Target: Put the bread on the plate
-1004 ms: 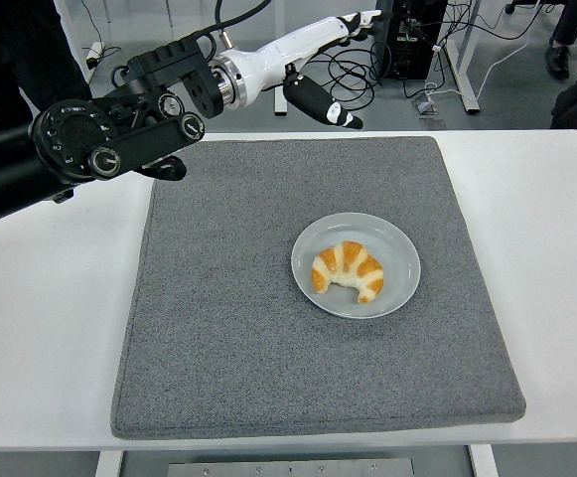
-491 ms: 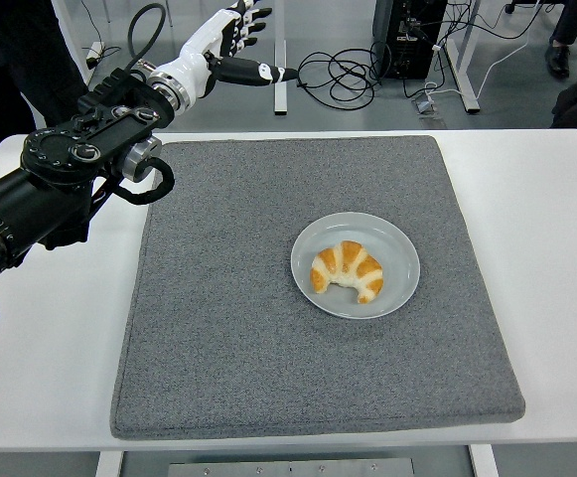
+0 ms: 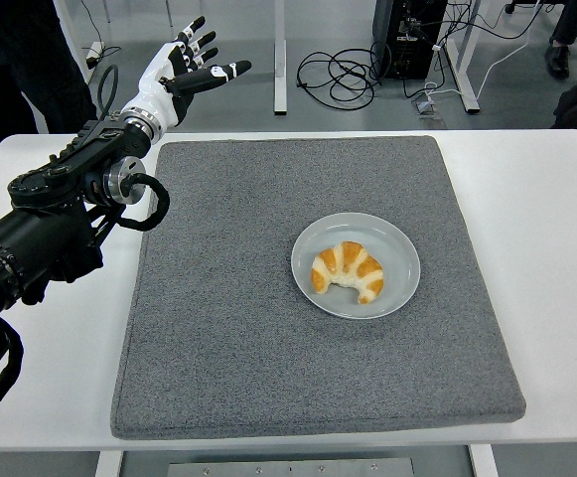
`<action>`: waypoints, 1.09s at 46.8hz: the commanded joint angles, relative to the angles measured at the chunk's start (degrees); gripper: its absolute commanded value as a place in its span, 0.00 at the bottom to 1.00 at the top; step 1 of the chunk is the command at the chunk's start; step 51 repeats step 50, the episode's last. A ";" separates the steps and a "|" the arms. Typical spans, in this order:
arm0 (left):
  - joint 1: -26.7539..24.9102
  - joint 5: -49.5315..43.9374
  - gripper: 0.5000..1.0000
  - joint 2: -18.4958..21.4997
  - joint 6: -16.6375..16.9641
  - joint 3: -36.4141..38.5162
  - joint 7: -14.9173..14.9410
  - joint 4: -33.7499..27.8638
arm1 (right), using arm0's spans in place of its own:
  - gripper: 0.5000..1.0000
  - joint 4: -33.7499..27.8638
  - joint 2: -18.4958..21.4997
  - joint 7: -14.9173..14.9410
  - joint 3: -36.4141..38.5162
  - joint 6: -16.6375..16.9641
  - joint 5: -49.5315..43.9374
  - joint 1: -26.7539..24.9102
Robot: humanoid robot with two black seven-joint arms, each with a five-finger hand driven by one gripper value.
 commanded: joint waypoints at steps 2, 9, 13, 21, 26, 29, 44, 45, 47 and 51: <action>0.31 -0.19 0.95 -0.39 -0.24 -3.42 0.31 0.86 | 1.00 0.00 0.00 0.00 0.00 0.00 0.00 0.00; 0.66 -1.07 0.95 -0.39 -0.50 -4.83 0.23 0.86 | 1.00 0.00 0.00 0.00 0.00 0.00 0.00 0.00; 0.66 -3.70 0.95 -0.39 -0.59 -6.24 0.40 0.86 | 1.00 0.00 0.00 0.00 0.00 0.00 0.00 0.00; 1.01 -5.47 0.95 -0.39 -0.67 -6.33 0.67 0.86 | 1.00 0.00 0.00 0.00 0.00 0.00 0.00 0.00; 1.19 -5.47 0.95 -0.39 -1.11 -6.24 0.75 0.77 | 1.00 0.52 0.00 0.00 0.09 0.26 0.00 0.00; 1.19 -5.47 0.95 -0.39 -1.20 -6.24 0.75 0.86 | 1.00 0.88 0.00 0.00 0.00 0.26 0.00 -0.09; 1.10 -5.38 0.95 -0.39 -1.47 -5.80 0.75 0.86 | 1.00 0.44 0.00 0.00 -0.09 0.00 0.00 -1.41; 1.10 -5.38 0.95 -0.39 -1.47 -5.80 0.75 0.86 | 1.00 0.44 0.00 0.00 -0.09 0.00 0.00 -1.76; 1.01 -5.38 0.95 -0.39 -1.47 -5.80 0.75 0.86 | 1.00 0.44 0.00 0.00 0.00 0.00 0.00 -2.11; 1.01 -5.38 0.95 -0.39 -1.47 -5.71 0.75 0.77 | 1.00 0.44 0.00 0.00 -0.18 0.09 0.00 -2.20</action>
